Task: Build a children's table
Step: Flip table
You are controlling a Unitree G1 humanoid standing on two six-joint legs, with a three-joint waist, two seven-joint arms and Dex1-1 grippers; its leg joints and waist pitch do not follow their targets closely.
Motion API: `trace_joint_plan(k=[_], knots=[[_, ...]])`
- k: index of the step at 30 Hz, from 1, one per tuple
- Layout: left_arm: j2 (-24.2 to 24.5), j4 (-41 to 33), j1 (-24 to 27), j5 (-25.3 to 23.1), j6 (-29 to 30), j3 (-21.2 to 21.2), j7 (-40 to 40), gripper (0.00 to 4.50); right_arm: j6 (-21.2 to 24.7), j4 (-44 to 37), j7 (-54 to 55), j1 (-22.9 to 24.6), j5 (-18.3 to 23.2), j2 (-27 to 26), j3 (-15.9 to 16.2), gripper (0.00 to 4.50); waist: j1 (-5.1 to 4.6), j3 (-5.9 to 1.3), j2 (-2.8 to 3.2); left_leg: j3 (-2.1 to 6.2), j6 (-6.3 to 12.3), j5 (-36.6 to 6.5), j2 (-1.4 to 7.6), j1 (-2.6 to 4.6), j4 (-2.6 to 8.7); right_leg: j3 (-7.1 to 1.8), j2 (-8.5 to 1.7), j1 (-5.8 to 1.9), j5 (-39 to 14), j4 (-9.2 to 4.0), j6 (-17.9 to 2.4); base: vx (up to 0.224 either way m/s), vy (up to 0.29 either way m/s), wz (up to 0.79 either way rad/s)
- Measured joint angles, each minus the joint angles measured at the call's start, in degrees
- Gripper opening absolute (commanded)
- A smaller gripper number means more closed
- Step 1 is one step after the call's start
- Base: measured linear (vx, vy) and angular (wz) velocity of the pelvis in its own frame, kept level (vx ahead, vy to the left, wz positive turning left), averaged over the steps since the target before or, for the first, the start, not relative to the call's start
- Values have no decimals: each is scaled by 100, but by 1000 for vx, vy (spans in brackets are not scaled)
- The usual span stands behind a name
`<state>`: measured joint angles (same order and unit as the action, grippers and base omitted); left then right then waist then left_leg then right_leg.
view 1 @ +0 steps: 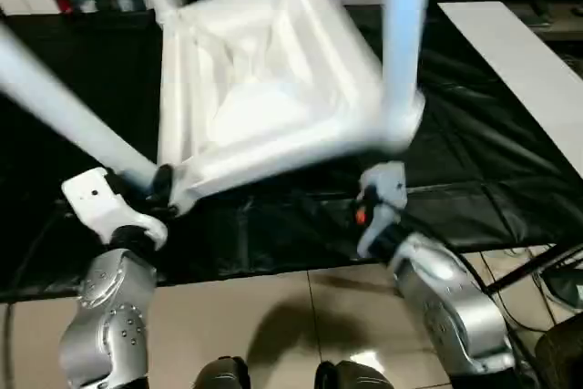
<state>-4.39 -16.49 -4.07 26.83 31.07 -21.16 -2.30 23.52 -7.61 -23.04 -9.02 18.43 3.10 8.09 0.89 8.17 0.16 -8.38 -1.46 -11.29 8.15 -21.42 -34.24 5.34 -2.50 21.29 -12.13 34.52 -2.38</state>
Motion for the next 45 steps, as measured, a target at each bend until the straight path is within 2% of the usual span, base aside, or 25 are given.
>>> trace_joint_plan(k=[4,6,8,13,16,18,22,26,27,30,32,40,45], knots=[[-2,-181,48,51,361,74,-84,209,-175,578,-20,-338,345,-510,-228,450,57,-7,-7,-10,-7,-5,-2,-5,-1,0,-7,1,0,-4,0,0,0,0],[0,-210,39,41,423,116,-83,209,-258,639,-108,-424,452,-591,-213,450,87,-9,-4,-15,-7,-5,-1,-4,2,-1,-10,1,-1,-5,2,0,0,0],[2,-257,28,70,511,124,-29,209,-410,977,-106,-557,559,-797,-333,450,89,-9,-2,-19,-6,-5,-1,-6,5,-2,-12,5,-1,-5,2,0,0,0],[4,-290,5,364,700,162,73,209,-861,1991,191,-1461,696,-1282,-829,450,101,-10,-3,-40,-4,-1,2,-7,6,-1,-22,19,-3,15,5,0,0,0],[6,-303,-37,432,804,217,71,208,-1012,2465,330,-1608,805,-1270,-878,450,144,-12,-5,-62,-1,0,3,-10,6,0,-38,18,-11,19,15,0,0,0],[6,-305,-45,424,831,243,80,208,-1071,2625,314,-1671,934,-1270,-928,450,139,-13,-4,-86,7,1,3,-12,6,0,-53,22,-11,24,15,0,0,0],[27,-288,-96,324,851,486,125,208,-1305,3194,295,-1972,1362,-1254,-1237,450,145,-13,-5,-140,32,15,3,-12,6,-1,-83,29,-13,40,19,0,0,0],[44,-289,-82,266,852,766,135,208,-1525,3648,294,-2301,1735,-1213,-1676,450,163,-13,-6,-155,44,23,3,-21,5,-2,-91,33,-12,42,19,0,0,0],[45,-289,-73,265,852,787,136,208,-1561,3729,292,-2383,1806,-1203,-1755,420,168,-14,-6,-155,46,24,3,-26,5,-2,-91,38,-12,45,20,0,0,0],[50,-301,-63,214,847,861,135,208,-1672,3828,251,-2538,1994,-1192,-1881,413,180,-20,-13,-156,92,55,8,-57,5,2,-91,67,-11,58,20,0,0,0],[60,-296,-67,86,809,943,134,208,-1697,3957,183,-2587,2134,-1188,-1903,382,174,-22,-17,-157,95,56,11,-59,4,4,-90,68,-11,58,20,0,0,0],[227,-281,-27,-416,557,1480,118,208,-1686,4427,126,-2717,2475,-1177,-2162,326,164,-20,-26,-160,99,59,12,-71,-1,4,-90,76,-7,56,20,0,0,0],[248,-300,17,-514,458,1539,67,208,-1665,4440,127,-2717,2602,-1176,-2190,287,163,-19,-27,-162,103,61,13,-92,0,5,-90,98,-7,59,20,0,0,0]])
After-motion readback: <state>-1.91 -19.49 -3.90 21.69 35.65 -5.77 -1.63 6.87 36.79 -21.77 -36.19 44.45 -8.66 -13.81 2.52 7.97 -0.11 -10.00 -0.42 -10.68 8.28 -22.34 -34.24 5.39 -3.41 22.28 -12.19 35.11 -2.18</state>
